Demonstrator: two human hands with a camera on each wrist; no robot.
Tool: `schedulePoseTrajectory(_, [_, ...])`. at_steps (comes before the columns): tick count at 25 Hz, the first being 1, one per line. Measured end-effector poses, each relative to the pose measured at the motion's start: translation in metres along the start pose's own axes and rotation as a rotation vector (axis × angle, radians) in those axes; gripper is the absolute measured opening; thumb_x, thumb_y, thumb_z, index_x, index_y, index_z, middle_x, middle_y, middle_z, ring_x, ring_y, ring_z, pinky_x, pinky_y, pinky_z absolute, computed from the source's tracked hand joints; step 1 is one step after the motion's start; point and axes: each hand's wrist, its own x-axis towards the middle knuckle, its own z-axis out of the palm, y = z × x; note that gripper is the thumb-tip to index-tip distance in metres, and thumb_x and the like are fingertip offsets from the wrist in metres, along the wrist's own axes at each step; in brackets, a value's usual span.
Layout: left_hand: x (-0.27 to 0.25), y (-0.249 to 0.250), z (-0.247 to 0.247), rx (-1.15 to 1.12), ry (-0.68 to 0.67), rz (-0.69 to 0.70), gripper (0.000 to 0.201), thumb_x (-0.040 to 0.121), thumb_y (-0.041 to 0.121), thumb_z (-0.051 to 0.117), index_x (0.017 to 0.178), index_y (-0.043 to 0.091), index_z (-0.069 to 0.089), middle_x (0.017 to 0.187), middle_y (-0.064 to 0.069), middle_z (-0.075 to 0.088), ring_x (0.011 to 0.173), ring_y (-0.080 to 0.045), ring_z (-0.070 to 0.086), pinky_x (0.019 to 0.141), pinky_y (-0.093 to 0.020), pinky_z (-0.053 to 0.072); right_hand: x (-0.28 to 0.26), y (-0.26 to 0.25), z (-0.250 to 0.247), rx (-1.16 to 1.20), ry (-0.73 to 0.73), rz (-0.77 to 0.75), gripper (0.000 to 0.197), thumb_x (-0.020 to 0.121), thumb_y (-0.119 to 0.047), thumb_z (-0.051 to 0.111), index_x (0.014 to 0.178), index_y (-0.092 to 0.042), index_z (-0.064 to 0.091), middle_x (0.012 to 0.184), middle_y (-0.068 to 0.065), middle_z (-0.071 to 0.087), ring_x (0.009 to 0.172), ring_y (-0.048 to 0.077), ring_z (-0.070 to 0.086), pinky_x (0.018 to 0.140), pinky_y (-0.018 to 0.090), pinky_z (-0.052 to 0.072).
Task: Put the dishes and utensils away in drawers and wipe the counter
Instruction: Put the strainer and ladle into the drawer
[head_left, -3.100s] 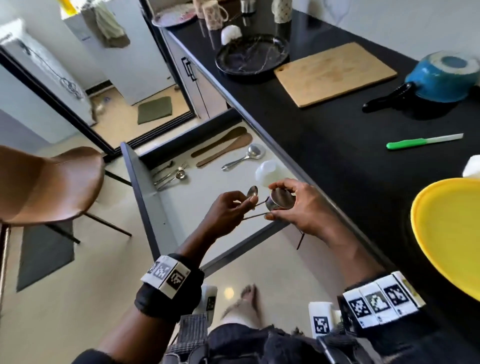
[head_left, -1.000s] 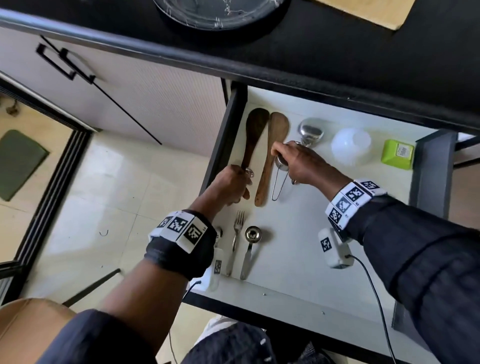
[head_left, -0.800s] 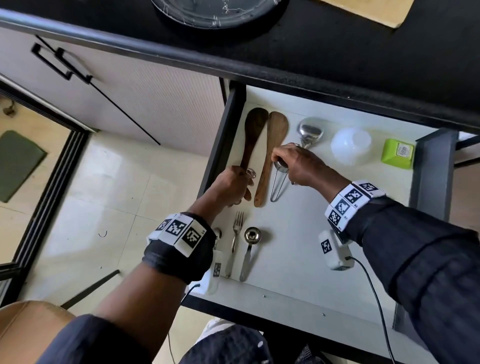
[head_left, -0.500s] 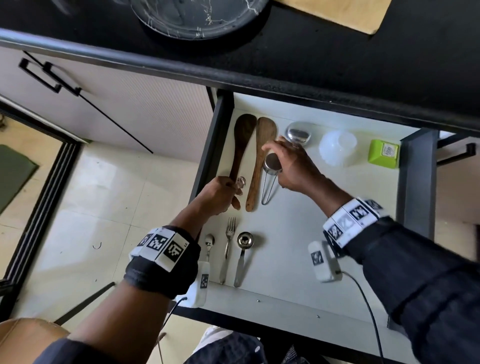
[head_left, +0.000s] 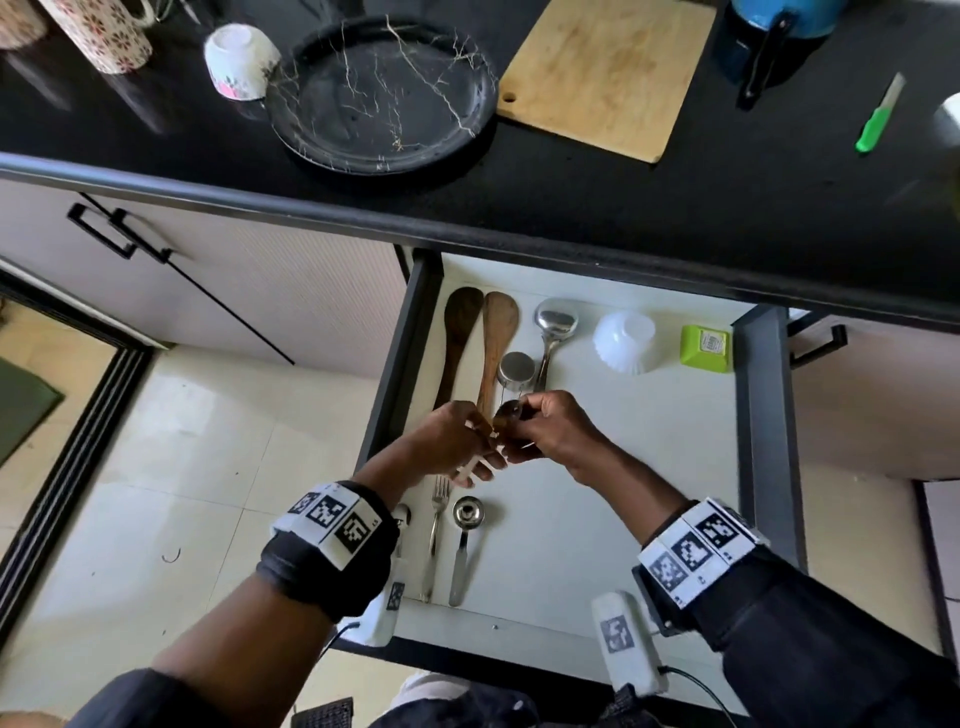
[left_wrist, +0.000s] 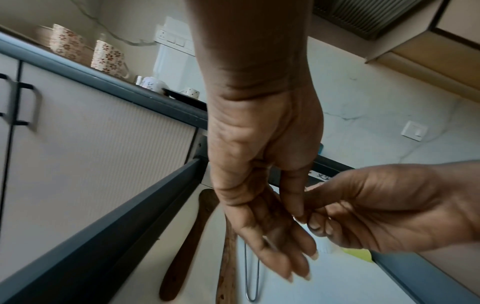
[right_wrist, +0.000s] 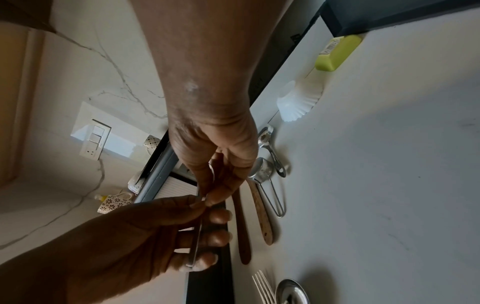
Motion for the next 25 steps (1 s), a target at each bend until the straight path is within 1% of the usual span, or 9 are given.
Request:
schedulePoseTrajectory(3, [-0.001, -0.022, 0.003, 0.327, 0.025, 0.086, 0.017, 0.091, 0.017, 0.067, 0.105, 0.011, 0.060, 0.106, -0.011, 0.070, 0.090, -0.022, 0.071, 0.078, -0.038, 0.060, -0.001, 0.015, -0.005, -0.055, -0.005, 0.065, 0.006, 0.087, -0.008, 0.071, 0.087, -0.003, 0.067, 0.076, 0.014, 0.069, 0.060, 0.020, 0.063, 0.061, 0.030, 0.058])
schedulePoseTrajectory(5, [-0.012, -0.036, 0.001, 0.469, 0.013, 0.061, 0.027, 0.089, 0.029, 0.069, 0.110, 0.014, 0.060, 0.111, -0.007, 0.066, 0.096, -0.021, 0.067, 0.086, -0.038, 0.057, -0.003, 0.030, -0.006, -0.115, -0.005, 0.128, 0.011, 0.088, -0.010, 0.071, 0.089, 0.000, 0.068, 0.077, 0.015, 0.070, 0.059, 0.020, 0.065, 0.060, 0.029, 0.058])
schedulePoseTrajectory(9, [-0.031, -0.056, 0.003, 0.714, -0.195, -0.094, 0.051, 0.092, 0.038, 0.064, 0.134, 0.013, 0.050, 0.135, -0.007, 0.055, 0.119, -0.023, 0.056, 0.101, -0.037, 0.047, -0.006, 0.062, 0.002, -0.238, -0.046, 0.178, 0.012, 0.084, 0.001, 0.071, 0.077, -0.002, 0.062, 0.072, 0.015, 0.066, 0.056, 0.021, 0.064, 0.058, 0.033, 0.059])
schedulePoseTrajectory(12, [-0.036, -0.063, 0.008, 0.821, -0.309, -0.192, 0.062, 0.093, 0.044, 0.060, 0.143, 0.012, 0.042, 0.143, -0.006, 0.049, 0.127, -0.023, 0.049, 0.103, -0.034, 0.040, -0.004, 0.080, 0.012, -0.359, -0.058, 0.188, 0.021, 0.077, 0.011, 0.071, 0.082, -0.003, 0.056, 0.068, 0.019, 0.063, 0.050, 0.026, 0.063, 0.057, 0.039, 0.056])
schedulePoseTrajectory(15, [-0.038, -0.069, 0.013, 0.900, -0.370, -0.250, 0.071, 0.089, 0.053, 0.061, 0.146, 0.015, 0.039, 0.148, -0.005, 0.045, 0.132, -0.025, 0.044, 0.109, -0.039, 0.037, -0.003, 0.094, 0.020, -0.463, -0.073, 0.211, 0.032, 0.074, 0.009, 0.070, 0.088, -0.009, 0.048, 0.066, 0.018, 0.065, 0.049, 0.028, 0.062, 0.048, 0.031, 0.051])
schedulePoseTrajectory(17, [-0.038, -0.072, 0.016, 0.934, -0.404, -0.279, 0.076, 0.085, 0.058, 0.063, 0.145, 0.019, 0.039, 0.150, -0.003, 0.043, 0.136, -0.026, 0.041, 0.112, -0.043, 0.034, -0.004, 0.104, 0.024, -0.479, -0.087, 0.214, 0.032, 0.075, 0.007, 0.070, 0.088, -0.009, 0.046, 0.067, 0.018, 0.065, 0.053, 0.031, 0.065, 0.050, 0.033, 0.051])
schedulePoseTrajectory(20, [-0.040, -0.073, 0.021, 0.958, -0.467, -0.296, 0.076, 0.084, 0.058, 0.064, 0.144, 0.015, 0.042, 0.148, -0.003, 0.045, 0.135, -0.024, 0.042, 0.111, -0.039, 0.034, -0.003, 0.113, 0.027, -0.459, -0.099, 0.201, 0.027, 0.079, 0.006, 0.067, 0.087, -0.009, 0.046, 0.071, 0.019, 0.063, 0.063, 0.039, 0.069, 0.048, 0.032, 0.050])
schedulePoseTrajectory(22, [-0.041, -0.073, 0.025, 0.954, -0.482, -0.311, 0.079, 0.083, 0.057, 0.066, 0.145, 0.014, 0.041, 0.148, -0.002, 0.045, 0.134, -0.024, 0.042, 0.106, -0.036, 0.035, 0.000, 0.117, 0.028, -0.418, -0.104, 0.208, 0.025, 0.082, 0.005, 0.066, 0.085, -0.009, 0.045, 0.076, 0.020, 0.063, 0.063, 0.037, 0.067, 0.044, 0.027, 0.046])
schedulePoseTrajectory(25, [-0.041, -0.070, 0.028, 0.942, -0.467, -0.332, 0.077, 0.084, 0.053, 0.067, 0.145, 0.014, 0.041, 0.145, -0.004, 0.047, 0.128, -0.026, 0.049, 0.079, -0.025, 0.041, 0.001, 0.118, 0.029, -0.377, -0.079, 0.242, 0.025, 0.084, 0.002, 0.066, 0.086, -0.009, 0.044, 0.078, 0.017, 0.063, 0.061, 0.032, 0.064, 0.045, 0.027, 0.046])
